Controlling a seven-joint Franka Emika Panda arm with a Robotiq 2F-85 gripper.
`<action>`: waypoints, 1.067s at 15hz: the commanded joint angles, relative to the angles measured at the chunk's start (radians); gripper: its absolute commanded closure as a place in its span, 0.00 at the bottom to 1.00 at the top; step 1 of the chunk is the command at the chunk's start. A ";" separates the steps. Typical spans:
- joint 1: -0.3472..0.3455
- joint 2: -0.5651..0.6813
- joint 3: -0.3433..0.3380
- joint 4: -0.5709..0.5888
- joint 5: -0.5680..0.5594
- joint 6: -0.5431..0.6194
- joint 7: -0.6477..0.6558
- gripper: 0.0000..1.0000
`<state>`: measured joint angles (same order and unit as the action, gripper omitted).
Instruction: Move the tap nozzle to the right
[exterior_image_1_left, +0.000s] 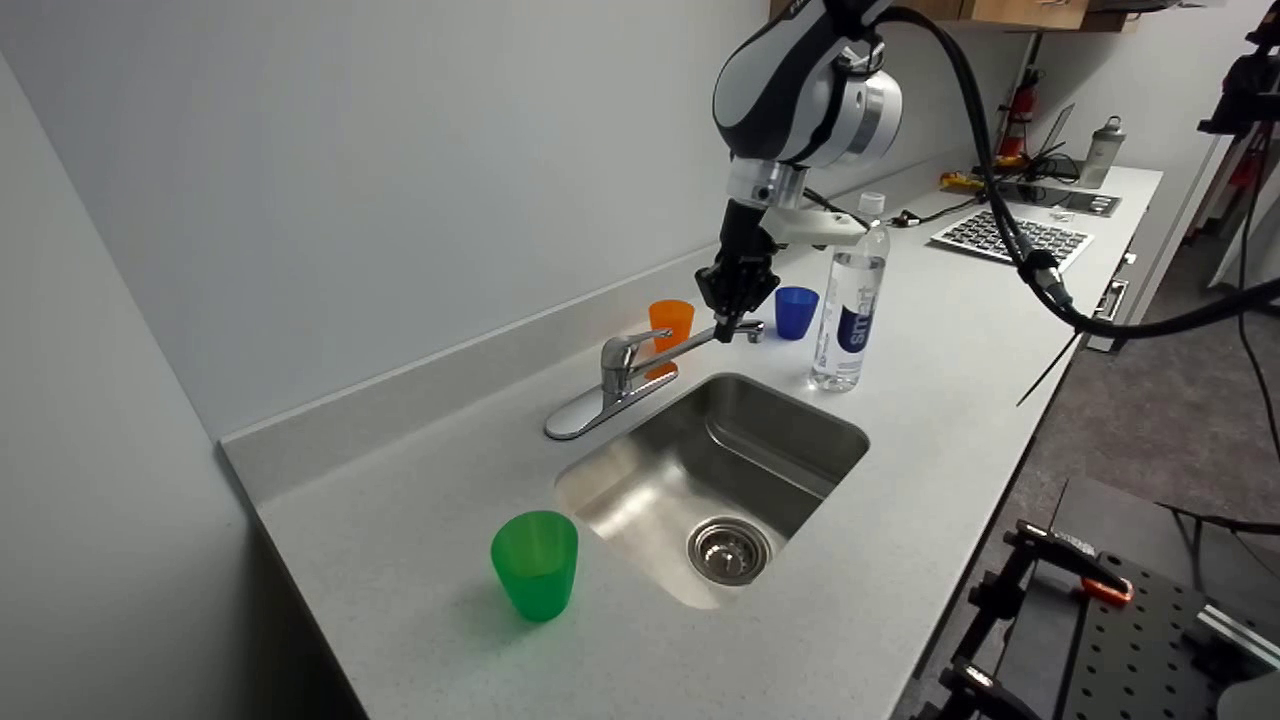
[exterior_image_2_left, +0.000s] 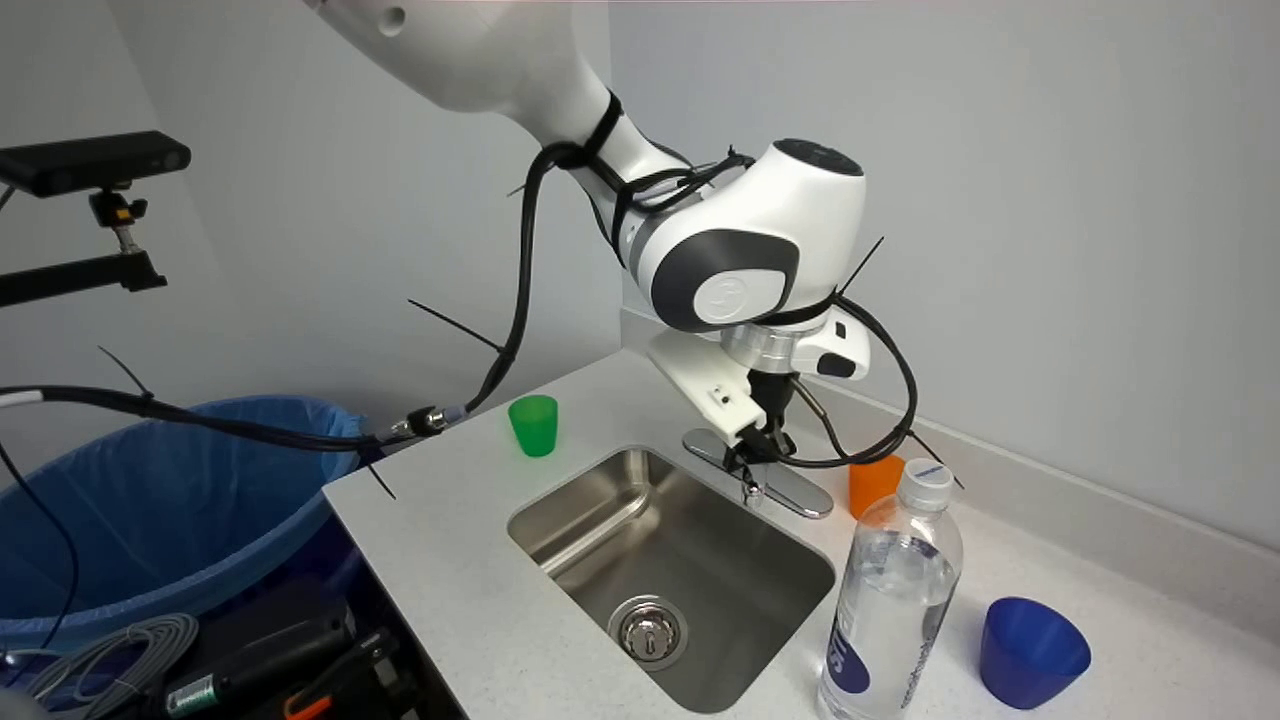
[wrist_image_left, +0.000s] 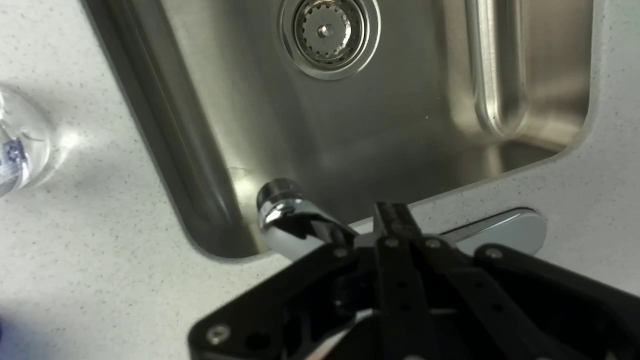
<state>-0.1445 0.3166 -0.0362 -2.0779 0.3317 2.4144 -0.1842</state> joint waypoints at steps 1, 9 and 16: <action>-0.007 0.000 0.007 0.001 -0.004 -0.002 0.003 0.99; -0.001 0.001 0.013 -0.001 -0.005 0.017 0.004 0.45; 0.006 0.001 0.040 0.001 -0.002 -0.004 0.003 0.18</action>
<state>-0.1385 0.3182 0.0035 -2.0783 0.3315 2.4129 -0.1825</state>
